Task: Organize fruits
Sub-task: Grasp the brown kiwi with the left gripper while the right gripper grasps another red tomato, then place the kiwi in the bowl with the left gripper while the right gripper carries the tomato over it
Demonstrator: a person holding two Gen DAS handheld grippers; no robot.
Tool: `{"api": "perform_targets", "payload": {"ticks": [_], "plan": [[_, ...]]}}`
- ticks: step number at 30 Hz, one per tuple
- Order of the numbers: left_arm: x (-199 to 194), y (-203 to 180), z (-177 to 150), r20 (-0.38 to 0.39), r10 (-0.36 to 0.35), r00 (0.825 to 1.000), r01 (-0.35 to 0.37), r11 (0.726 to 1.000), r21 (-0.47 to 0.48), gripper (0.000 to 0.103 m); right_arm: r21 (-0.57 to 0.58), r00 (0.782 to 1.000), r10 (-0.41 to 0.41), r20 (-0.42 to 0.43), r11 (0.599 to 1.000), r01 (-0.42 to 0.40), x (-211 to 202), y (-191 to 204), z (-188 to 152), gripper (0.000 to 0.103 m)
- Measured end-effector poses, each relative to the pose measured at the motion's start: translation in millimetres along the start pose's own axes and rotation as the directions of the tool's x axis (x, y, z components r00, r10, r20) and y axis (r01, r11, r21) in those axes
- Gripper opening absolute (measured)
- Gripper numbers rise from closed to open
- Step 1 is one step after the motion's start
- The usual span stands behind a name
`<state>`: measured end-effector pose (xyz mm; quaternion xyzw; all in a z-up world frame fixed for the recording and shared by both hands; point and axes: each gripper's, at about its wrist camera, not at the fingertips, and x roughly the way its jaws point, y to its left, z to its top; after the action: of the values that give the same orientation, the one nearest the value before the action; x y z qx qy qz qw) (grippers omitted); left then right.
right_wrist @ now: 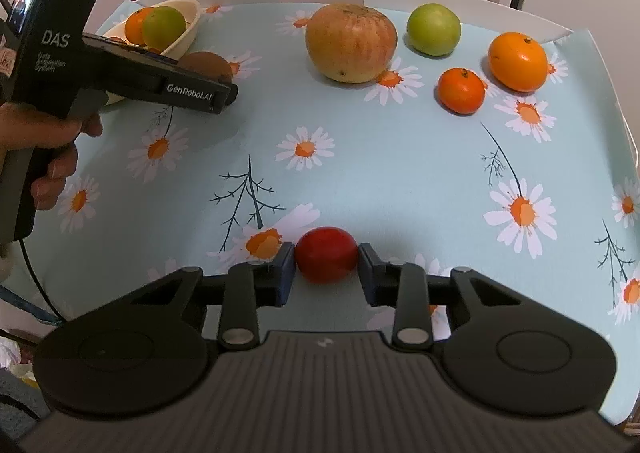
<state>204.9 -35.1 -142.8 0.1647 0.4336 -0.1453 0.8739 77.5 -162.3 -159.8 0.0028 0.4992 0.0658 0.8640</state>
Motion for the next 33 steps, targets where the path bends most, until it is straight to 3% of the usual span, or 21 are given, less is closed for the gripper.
{"api": "perform_targets", "payload": {"ticks": [9, 19, 33], "plan": [[-16, 0, -12, -0.001, -0.011, 1.0, 0.01, 0.999, -0.044, 0.069, -0.028, 1.0, 0.015, 0.027, 0.999, -0.015, -9, 4, 4, 0.048], [-55, 13, -15, 0.05, 0.008, 0.999, -0.002, 0.994, -0.111, 0.068, -0.088, 0.995, 0.043, 0.085, 0.996, -0.035, -25, 18, 25, 0.048], [-100, 72, -20, 0.113, 0.109, 0.988, -0.084, 0.975, -0.204, 0.068, -0.176, 0.979, 0.121, 0.164, 0.98, -0.092, -34, 73, 75, 0.048]]}}
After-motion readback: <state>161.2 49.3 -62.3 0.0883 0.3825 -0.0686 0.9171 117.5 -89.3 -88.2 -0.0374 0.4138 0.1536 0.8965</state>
